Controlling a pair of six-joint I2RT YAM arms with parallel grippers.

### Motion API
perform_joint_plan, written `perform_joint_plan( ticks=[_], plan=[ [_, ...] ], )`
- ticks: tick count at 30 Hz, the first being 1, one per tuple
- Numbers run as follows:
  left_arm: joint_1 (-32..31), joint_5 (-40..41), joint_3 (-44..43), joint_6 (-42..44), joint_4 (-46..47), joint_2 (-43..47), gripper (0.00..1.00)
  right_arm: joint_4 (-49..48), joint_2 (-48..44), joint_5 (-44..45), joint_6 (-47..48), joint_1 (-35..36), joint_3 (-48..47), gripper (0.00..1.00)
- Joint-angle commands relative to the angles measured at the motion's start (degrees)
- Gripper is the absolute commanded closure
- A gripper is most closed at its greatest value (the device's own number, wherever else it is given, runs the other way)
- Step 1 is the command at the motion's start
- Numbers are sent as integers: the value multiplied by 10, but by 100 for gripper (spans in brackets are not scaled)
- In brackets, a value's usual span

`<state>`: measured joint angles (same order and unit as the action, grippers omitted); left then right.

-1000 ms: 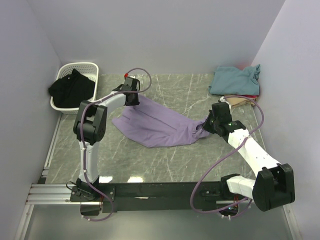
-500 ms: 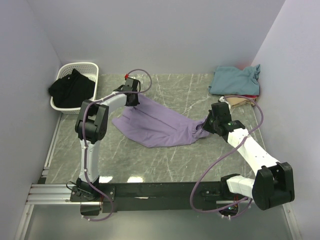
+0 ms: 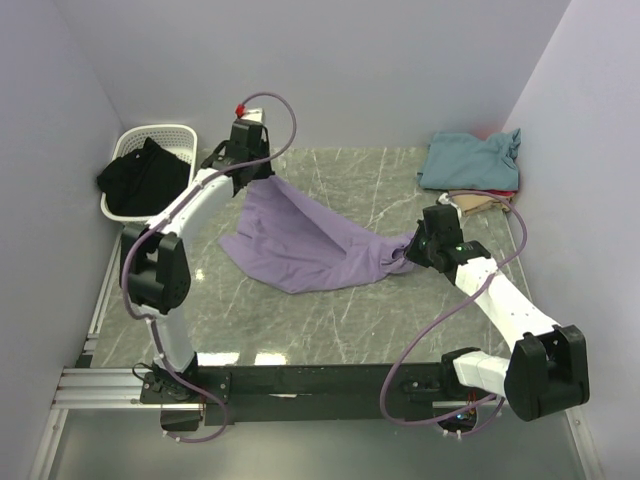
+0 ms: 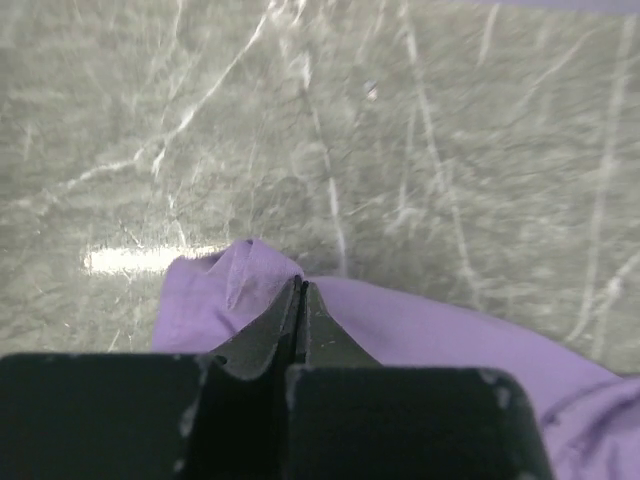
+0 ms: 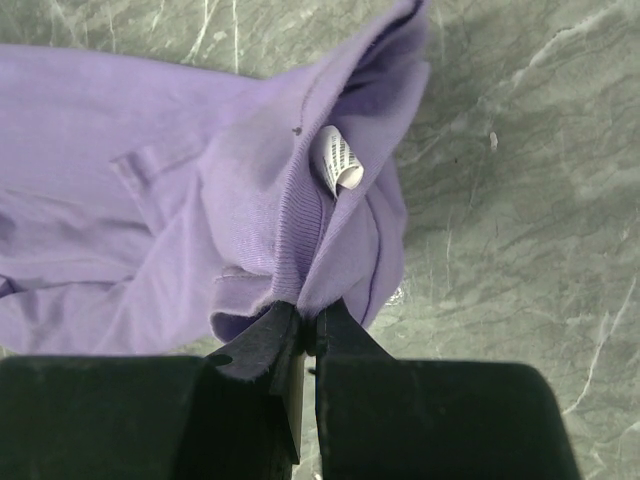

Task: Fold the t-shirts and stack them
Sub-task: Flatten the tshirt out

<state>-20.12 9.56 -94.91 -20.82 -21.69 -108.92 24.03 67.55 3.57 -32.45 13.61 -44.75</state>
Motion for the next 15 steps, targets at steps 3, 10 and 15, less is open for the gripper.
perform_joint_plan(
  ticks=[3, 10, 15],
  plan=[
    [2, -34, 17, 3, 20, 84, 99, -3, -43, 31, 7, -2, 5, 100],
    [3, 22, 40, 2, 2, 185, 99, 25, -47, 126, 26, -13, -54, 100],
    [10, 70, 89, -15, -10, 261, 99, 65, -19, 184, 30, -22, -90, 100]
  ],
)
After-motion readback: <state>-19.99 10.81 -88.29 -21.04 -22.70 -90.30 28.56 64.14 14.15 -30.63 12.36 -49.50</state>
